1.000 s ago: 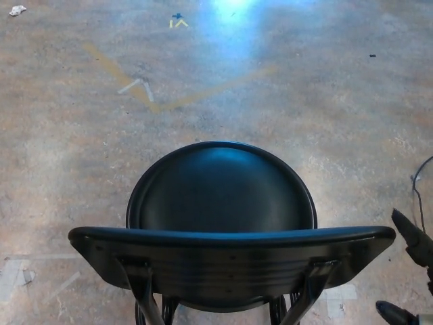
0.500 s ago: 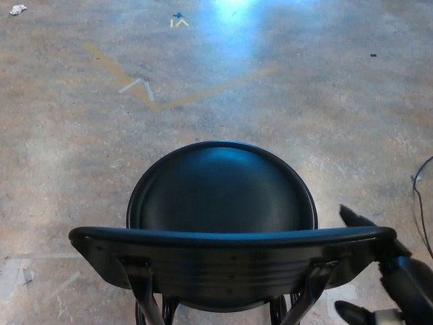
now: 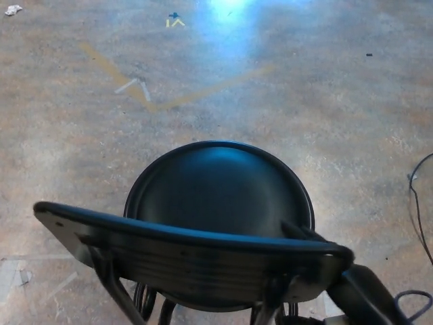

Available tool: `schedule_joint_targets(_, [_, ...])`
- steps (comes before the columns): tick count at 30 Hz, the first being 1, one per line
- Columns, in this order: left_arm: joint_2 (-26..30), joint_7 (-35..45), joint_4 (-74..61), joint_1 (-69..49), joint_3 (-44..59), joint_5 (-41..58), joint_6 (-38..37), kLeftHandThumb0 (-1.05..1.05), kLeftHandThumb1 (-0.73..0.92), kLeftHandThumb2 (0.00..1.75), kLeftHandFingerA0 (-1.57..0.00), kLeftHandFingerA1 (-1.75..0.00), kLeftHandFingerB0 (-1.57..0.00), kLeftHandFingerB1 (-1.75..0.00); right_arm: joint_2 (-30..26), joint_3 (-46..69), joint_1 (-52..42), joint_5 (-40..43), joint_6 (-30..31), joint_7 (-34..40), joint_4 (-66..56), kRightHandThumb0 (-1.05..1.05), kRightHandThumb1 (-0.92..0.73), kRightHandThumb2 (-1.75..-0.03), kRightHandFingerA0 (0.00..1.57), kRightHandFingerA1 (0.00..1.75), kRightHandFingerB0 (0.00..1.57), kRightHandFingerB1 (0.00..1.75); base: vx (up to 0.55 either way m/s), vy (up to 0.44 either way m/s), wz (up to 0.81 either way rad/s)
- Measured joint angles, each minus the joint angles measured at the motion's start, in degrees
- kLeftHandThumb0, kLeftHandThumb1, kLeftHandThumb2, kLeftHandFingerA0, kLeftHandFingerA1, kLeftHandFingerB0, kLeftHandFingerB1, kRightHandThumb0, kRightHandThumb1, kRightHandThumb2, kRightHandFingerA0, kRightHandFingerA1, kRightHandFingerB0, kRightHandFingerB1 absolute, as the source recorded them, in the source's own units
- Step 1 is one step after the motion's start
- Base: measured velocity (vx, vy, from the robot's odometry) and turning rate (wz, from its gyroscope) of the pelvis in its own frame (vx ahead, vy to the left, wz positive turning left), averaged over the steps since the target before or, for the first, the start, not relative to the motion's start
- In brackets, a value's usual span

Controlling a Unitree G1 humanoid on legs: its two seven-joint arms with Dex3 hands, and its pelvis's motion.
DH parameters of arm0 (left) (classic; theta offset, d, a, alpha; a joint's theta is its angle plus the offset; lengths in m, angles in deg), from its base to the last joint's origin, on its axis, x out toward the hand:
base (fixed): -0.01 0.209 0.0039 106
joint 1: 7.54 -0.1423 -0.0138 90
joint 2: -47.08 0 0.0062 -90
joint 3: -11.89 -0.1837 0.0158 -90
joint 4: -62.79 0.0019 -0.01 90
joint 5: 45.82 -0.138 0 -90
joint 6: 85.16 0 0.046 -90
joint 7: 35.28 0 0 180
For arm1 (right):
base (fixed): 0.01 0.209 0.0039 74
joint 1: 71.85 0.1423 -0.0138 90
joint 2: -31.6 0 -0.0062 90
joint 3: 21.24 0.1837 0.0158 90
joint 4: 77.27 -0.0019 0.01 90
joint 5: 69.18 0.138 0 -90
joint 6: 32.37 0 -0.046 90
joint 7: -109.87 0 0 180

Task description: Use the right hand to rotate the back of the chair to its left.

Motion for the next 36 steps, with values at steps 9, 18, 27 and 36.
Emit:
schedule_joint_targets(9, [0.01, 0.21, 0.0, 0.07, 0.59, 0.0, 0.0, -0.58, 0.81, 0.64, -0.5, -0.49, -0.36, -0.38, 0.62, -0.93, 0.58, -1.49, 0.45, -0.37, -0.5, -1.04, -0.8, -0.67, 0.0, 0.0, 0.0, 0.0, 0.0, 0.0, 0.0])
schedule_joint_targets(18, [0.22, 0.25, -0.04, 0.63, -0.42, -0.24, -0.13, -0.58, 0.81, 0.64, -0.5, -0.49, -0.35, -0.37, 8.78, -9.94, 10.76, -5.04, 3.96, -5.28, -3.27, -1.01, -0.78, -0.64, 0.0, 0.0, 0.0, 0.0, 0.0, 0.0, -0.01])
schedule_joint_targets(27, [0.52, 0.19, 0.06, 0.66, -0.62, -0.21, -0.12, -0.59, 0.82, 0.64, -0.49, -0.47, -0.35, -0.37, 16.83, -14.58, 19.72, -6.56, 9.06, -8.68, -1.68, -1.02, -0.79, -0.66, 0.0, 0.0, 0.0, 0.0, 0.0, 0.0, 0.02])
schedule_joint_targets(36, [0.59, 0.19, 0.08, 0.69, -1.75, -0.61, -0.25, -0.58, 0.81, 0.64, -0.5, -0.48, -0.37, -0.38, 21.09, -14.81, 27.74, -6.32, 10.79, -9.11, 8.61, -1.02, -0.64, -1.04, 0.0, 0.06, 0.0, 0.0, 0.0, 0.0, 0.0])
